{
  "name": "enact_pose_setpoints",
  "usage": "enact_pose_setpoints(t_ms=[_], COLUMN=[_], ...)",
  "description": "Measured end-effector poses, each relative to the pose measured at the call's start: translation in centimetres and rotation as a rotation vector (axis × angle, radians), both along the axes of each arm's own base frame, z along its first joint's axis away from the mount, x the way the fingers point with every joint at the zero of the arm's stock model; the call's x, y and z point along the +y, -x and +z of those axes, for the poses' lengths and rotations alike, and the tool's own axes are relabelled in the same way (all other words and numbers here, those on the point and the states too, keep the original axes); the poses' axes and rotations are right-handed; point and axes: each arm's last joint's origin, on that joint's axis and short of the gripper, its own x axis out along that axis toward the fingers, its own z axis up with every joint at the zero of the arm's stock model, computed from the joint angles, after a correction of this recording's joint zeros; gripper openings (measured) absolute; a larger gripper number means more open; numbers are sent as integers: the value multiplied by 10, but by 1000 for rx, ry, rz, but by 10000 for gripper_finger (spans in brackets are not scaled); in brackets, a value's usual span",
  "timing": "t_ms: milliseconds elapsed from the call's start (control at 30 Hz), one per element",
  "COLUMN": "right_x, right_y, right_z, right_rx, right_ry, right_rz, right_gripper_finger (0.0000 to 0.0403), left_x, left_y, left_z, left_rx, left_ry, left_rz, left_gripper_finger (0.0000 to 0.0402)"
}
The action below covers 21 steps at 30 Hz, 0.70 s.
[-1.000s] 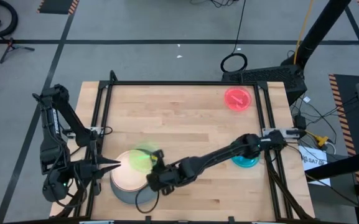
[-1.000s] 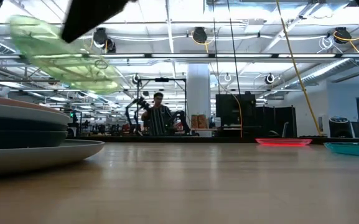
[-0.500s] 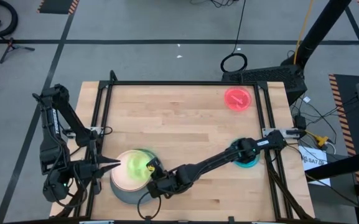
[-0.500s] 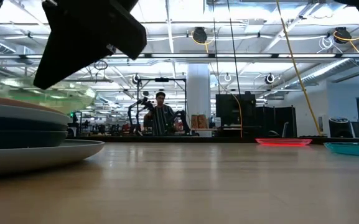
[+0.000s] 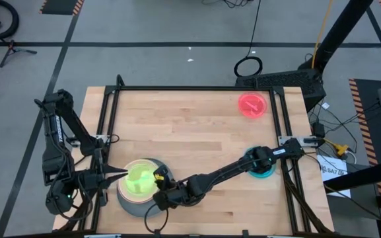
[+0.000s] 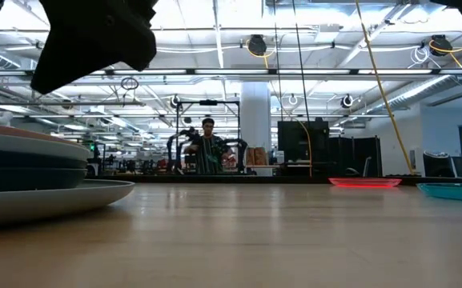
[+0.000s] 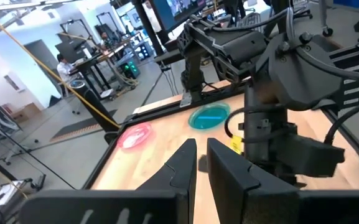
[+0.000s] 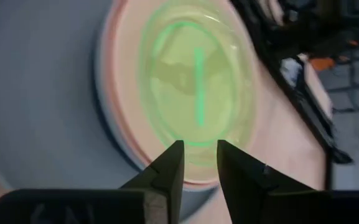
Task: Stack plastic plates
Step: Stack the blue plate on top of the green plate
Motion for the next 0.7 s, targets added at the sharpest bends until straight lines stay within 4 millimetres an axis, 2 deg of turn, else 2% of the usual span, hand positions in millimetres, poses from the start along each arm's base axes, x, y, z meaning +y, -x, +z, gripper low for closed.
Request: enact_pose_setpoints(t_ms=[233,367,567,667,700], right_x=[-3,-17,-52,-70,-72], right_y=[4,12,46,72,75], right_z=[0,6,20,27,27], right_rx=[-56,-30,157,288,275], right_ry=[53,13,10,95,112], right_rz=[-187,-337,-619,-789,-835], right_gripper_finger=[97,94,94,94,93], left_x=[0,-1,-1,-1,-1], left_y=[0,0,0,0,0], left_z=[-1,-1,-1,-1,-1], left_rx=[13,16,22,24,25], left_ry=[29,24,-11,-26,-29], left_rz=[-13,-16,-23,-25,-26], left_gripper_finger=[47,47,47,47,47])
